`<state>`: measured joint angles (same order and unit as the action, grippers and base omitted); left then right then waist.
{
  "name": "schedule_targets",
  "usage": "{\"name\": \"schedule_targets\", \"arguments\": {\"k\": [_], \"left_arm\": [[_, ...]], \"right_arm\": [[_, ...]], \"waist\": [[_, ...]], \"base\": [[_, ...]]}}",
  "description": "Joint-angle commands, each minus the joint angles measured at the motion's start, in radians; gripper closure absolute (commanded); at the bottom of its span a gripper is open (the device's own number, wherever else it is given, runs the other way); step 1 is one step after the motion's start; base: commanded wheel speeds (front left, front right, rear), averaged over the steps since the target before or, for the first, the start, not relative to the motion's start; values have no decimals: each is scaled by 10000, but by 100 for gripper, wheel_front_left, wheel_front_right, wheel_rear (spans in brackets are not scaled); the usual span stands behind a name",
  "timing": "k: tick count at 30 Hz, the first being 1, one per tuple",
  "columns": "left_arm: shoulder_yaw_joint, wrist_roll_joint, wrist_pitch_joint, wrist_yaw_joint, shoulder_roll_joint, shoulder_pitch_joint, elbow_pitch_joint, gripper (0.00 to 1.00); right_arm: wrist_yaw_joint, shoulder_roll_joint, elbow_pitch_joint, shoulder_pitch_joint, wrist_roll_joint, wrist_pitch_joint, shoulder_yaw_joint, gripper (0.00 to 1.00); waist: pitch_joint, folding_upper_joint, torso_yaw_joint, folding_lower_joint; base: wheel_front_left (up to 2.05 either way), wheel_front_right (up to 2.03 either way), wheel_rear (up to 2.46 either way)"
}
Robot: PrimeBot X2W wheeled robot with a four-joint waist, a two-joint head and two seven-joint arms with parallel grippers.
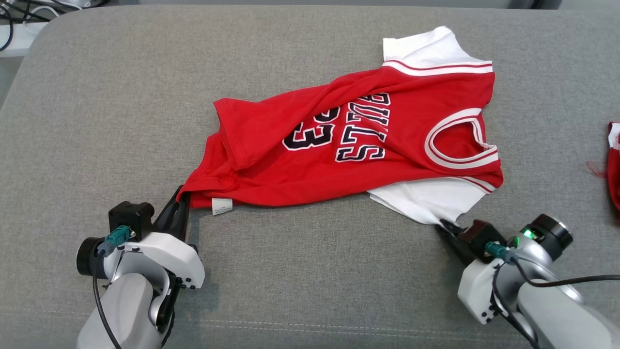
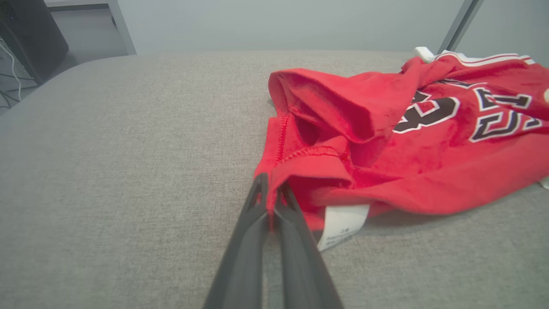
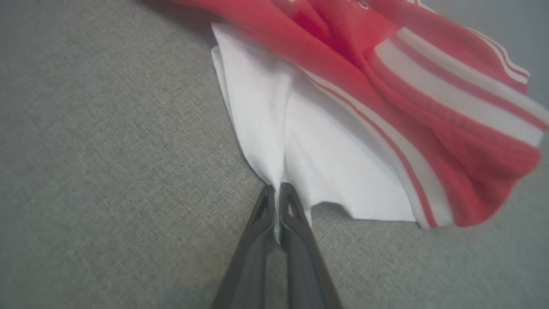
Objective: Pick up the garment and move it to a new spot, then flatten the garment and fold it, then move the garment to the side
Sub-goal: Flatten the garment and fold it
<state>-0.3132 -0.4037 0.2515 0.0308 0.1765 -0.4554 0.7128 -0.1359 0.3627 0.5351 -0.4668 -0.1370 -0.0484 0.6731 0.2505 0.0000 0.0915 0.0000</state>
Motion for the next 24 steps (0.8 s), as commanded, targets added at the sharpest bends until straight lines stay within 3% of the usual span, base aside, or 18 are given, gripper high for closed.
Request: {"name": "schedule_targets", "arguments": {"k": [1,10,15,20,24], "left_arm": [[400,104,103,70,267,-112,-154,100],[836,378,103,333,272,-130,-291,100],[958,307,87,635,666,-674,-254,100],[789,239,-693,875,1448,-2081,-342,100],[1049,-738,-1699,970,1692,-3307,-37,100]], "right_arm": [[52,210,-157,41,52,39,-74,100],[52,135,-1566,-239,-544,-724,-644,100],[52,345,-2187,-833,-752,-777,-1227,100],[52,438,-2166,-2150,-760,-727,-1576,100],[52,418,-1603,-3660,-653,-805,-1729,100]], "waist": [[-60,0,-19,0],[-587,0,-12,0],[-1019,0,21,0],[-1354,0,57,0],[-1490,0,62,0]], "base": [[0,0,0],[0,0,0],[0,0,0],[0,0,0],[0,0,0]]}}
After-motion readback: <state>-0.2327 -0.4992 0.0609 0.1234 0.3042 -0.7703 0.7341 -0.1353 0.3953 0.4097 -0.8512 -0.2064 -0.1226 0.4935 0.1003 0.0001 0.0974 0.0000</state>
